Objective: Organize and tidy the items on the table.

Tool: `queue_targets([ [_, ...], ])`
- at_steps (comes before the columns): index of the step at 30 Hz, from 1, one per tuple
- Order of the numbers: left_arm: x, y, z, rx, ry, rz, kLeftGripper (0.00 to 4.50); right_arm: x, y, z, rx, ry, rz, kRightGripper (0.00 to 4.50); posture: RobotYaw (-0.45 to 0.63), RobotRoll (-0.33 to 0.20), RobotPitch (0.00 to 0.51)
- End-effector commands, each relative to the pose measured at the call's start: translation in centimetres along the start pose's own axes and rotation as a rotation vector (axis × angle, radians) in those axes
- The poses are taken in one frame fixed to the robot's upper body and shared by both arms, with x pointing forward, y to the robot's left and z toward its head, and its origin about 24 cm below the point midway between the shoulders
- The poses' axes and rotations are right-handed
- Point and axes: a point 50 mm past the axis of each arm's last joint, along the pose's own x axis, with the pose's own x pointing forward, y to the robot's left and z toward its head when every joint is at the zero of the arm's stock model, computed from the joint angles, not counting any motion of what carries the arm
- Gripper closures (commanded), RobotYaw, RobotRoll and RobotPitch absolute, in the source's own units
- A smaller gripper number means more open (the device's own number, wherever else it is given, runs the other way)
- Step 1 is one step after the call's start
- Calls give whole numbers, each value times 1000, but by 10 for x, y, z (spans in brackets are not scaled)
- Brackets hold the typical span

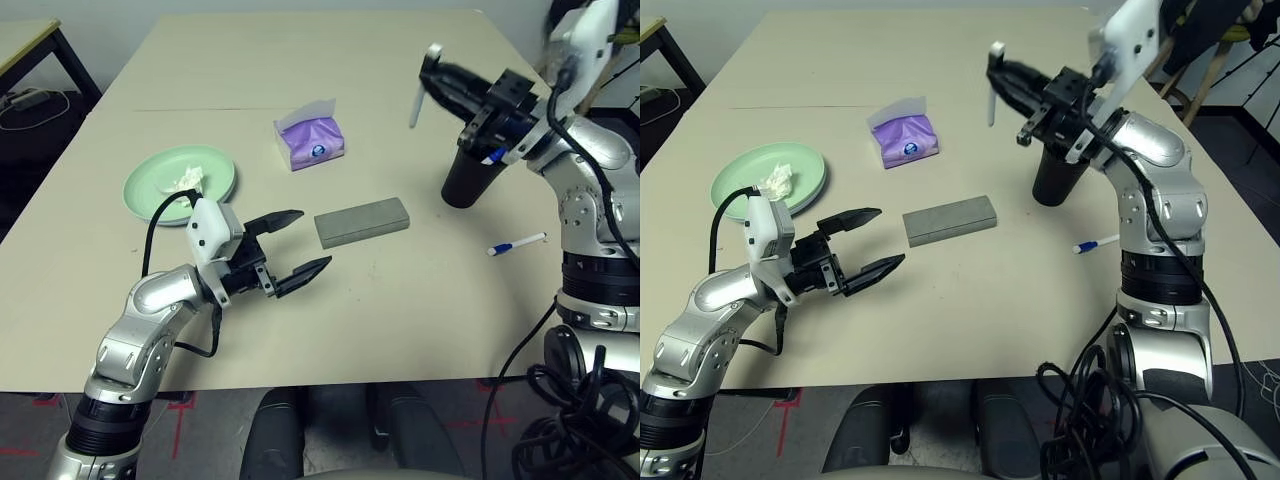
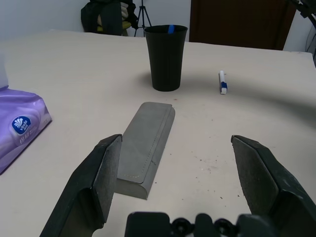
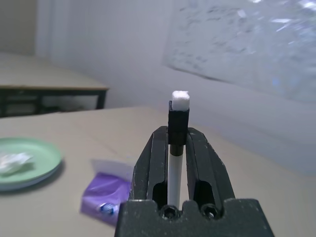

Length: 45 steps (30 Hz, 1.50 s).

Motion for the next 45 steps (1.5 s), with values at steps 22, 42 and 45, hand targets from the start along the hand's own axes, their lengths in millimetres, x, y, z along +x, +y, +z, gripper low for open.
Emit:
queue_targets([
  [22,5,0,-1,4,10,-35,0,-53,-26,-32,-142,266,-261,4167,-66,0,154],
  [42,5,-1,0,13,17,-34,0,-67,-7,-55,-46,500,-204,4167,-62,0,154],
  [45,5,-1,0,13,17,-35,0,-69,-8,-58,-48,532,-208,4167,-54,0,150],
])
